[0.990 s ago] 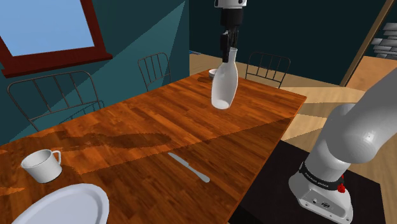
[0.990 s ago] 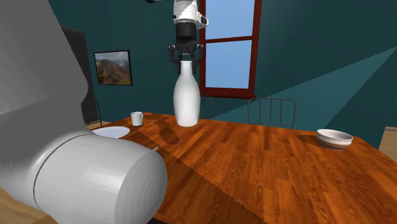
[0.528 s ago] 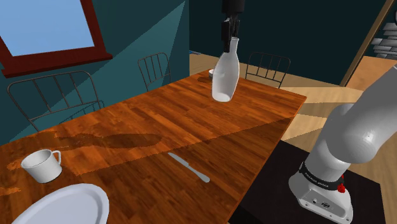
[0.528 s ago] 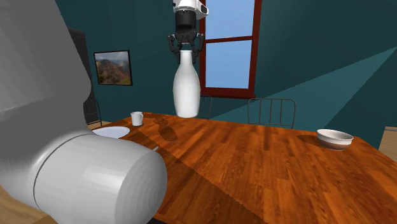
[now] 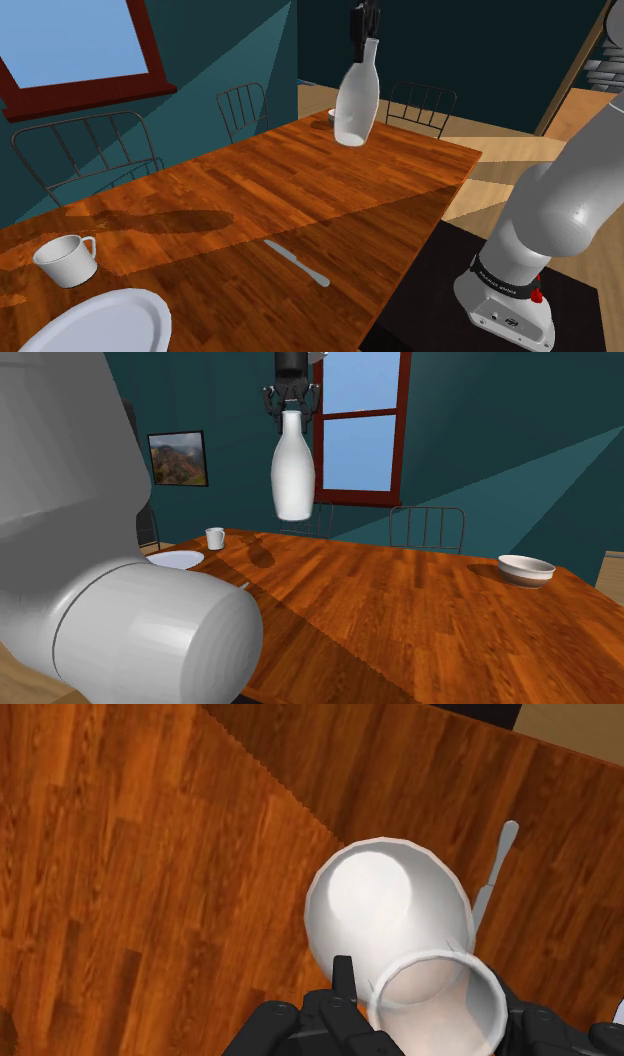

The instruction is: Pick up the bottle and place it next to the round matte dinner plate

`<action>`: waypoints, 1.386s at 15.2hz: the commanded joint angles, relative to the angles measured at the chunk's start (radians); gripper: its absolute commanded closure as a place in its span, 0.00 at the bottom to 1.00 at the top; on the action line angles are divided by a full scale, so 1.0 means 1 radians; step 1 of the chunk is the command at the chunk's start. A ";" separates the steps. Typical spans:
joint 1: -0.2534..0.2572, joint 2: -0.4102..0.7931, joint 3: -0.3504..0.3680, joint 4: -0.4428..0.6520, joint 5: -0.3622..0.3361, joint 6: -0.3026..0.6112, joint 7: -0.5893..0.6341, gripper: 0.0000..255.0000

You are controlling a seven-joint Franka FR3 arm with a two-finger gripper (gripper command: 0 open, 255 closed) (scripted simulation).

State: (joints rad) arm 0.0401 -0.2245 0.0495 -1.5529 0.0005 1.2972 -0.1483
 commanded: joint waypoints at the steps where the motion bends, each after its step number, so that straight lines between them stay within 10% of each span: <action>1: 0.000 0.016 0.000 0.047 -0.001 -0.031 -0.001 1.00; 7: 0.000 0.069 0.001 0.189 -0.003 -0.119 0.001 1.00; 21: 0.127 0.061 0.203 -0.021 0.041 0.085 0.334 1.00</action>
State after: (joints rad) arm 0.1583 -0.1709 0.2386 -1.5635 0.0402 1.3633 0.1627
